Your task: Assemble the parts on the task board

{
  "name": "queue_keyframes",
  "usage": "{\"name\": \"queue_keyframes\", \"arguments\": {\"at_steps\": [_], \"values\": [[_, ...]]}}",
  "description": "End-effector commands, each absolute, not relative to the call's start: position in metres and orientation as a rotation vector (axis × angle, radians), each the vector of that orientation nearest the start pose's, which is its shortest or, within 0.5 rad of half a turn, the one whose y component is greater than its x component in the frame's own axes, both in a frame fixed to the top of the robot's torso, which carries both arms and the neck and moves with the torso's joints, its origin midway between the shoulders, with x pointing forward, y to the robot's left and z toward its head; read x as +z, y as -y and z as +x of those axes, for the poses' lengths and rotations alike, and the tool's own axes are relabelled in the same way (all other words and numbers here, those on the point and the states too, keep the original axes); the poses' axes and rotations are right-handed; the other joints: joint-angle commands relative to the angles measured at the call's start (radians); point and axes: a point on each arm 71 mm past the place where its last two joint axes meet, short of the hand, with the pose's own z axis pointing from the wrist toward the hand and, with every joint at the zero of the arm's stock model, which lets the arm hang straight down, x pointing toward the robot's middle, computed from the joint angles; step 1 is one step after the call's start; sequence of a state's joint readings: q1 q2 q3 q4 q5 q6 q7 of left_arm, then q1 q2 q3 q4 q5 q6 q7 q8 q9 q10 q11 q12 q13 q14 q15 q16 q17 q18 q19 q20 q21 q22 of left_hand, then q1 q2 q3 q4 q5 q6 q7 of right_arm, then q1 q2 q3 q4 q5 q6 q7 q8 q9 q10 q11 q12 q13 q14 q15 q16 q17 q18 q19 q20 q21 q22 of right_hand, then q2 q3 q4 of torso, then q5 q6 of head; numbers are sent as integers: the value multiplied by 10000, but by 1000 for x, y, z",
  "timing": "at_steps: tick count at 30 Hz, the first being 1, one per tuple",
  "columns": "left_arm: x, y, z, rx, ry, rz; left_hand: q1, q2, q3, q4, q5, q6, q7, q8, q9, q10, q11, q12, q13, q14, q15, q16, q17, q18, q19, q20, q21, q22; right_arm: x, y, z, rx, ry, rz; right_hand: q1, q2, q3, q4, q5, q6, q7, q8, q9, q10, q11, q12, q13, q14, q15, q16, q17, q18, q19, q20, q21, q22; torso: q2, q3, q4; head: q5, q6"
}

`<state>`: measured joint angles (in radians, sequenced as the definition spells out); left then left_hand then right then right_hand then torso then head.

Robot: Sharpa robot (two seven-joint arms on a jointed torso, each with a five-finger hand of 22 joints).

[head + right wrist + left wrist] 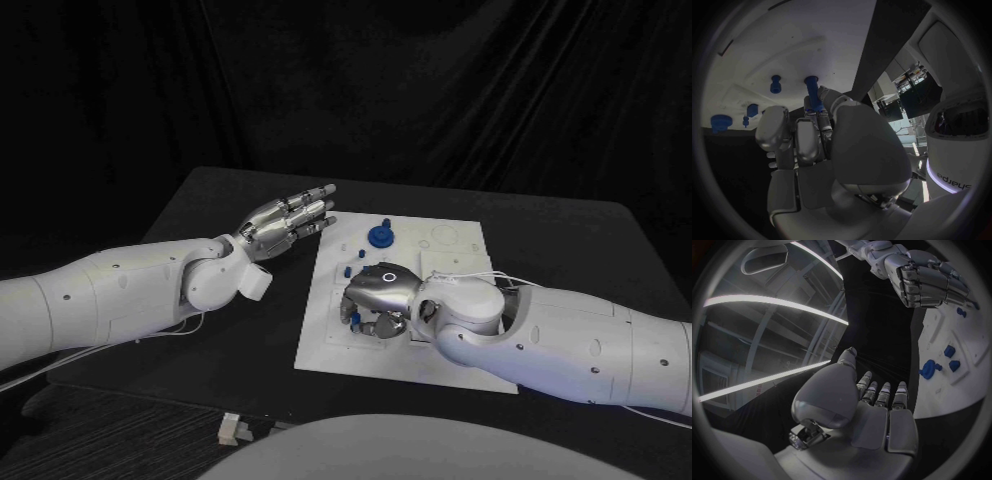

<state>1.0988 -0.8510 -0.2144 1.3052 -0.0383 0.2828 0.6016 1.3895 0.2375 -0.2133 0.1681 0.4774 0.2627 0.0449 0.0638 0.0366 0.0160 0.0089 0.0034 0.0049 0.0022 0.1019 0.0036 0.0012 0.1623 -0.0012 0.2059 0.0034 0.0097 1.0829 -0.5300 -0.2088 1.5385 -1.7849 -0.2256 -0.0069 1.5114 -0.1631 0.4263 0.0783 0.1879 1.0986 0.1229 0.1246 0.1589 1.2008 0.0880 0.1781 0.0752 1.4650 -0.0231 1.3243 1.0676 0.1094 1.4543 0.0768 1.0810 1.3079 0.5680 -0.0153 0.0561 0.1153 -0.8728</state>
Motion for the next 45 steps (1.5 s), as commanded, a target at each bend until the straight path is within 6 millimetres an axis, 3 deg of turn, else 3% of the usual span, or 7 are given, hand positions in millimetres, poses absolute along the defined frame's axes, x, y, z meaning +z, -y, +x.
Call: {"name": "queue_keyframes", "arguments": {"at_steps": [1,15,23,29,38,45], "values": [[-280,-256,457,-19240,-16225,-10712,57,57,-9,-57,63,42,-1,35,14,-18,47,25,5,-22,79,-36,-12,121,28,65,-13,-9,-281,33,384,9148,-17028,-8112,38,29,-4,-50,-31,-91,0,-59,-9,442,-366,14,12,180,-69,-19,-17,-177,-35,-54,-13,1410,2,-2,3,4,2],[-281,-255,457,-19260,-16293,-10739,46,90,-1,-52,63,81,25,61,19,-19,65,25,5,-22,84,-36,-12,117,28,65,-13,-10,-281,34,382,8975,-16469,-8760,76,-11,21,-154,-28,-134,31,-109,-18,383,-332,-8,21,177,-47,5,43,-186,-44,-43,14,1419,-1,0,-2,2,2],[-282,-255,457,-19231,-16326,-10761,38,113,5,-48,62,134,46,88,26,-19,77,25,5,-22,88,-36,-12,114,28,66,-13,-10,-284,35,381,8974,-16549,-8866,-208,-102,-6,-90,-372,-499,84,-348,-85,-98,-226,-219,-25,128,40,-24,-2,-185,-96,30,-24,1410,-1,0,-3,32,2],[-282,-255,457,-19214,-16358,-10772,38,113,5,-48,62,134,46,88,26,-19,77,25,5,-22,88,-36,-12,114,28,66,-13,-10,-286,36,381,8929,-16676,-8937,-513,-256,-119,66,-658,-936,11,-549,-151,-526,-186,-348,-51,77,15,-82,-94,-151,-153,42,-152,1375,-3,0,-1,32,2],[-283,-255,457,-19185,-16413,-10793,34,120,6,-46,61,133,51,91,26,-19,82,25,5,-22,89,-36,-12,113,29,66,-13,-8,-287,37,381,8906,-16755,-8993,-810,-361,-324,259,-1015,-1189,-56,-576,-171,-816,-145,-355,-36,41,-4,-126,-155,-139,-190,26,-231,1354,-1,1,0,21,2],[-283,-255,457,-19151,-16456,-10812,28,133,8,-41,59,135,56,97,25,-22,87,24,5,-22,91,-36,-12,112,28,67,-13,-10,-288,39,381,8834,-16841,-8998,-950,-383,-707,358,-948,-1416,-142,-558,-183,-1314,-75,-414,-50,5,-30,-170,-210,-130,-219,6,-302,1339,-1,1,0,24,2]]}}
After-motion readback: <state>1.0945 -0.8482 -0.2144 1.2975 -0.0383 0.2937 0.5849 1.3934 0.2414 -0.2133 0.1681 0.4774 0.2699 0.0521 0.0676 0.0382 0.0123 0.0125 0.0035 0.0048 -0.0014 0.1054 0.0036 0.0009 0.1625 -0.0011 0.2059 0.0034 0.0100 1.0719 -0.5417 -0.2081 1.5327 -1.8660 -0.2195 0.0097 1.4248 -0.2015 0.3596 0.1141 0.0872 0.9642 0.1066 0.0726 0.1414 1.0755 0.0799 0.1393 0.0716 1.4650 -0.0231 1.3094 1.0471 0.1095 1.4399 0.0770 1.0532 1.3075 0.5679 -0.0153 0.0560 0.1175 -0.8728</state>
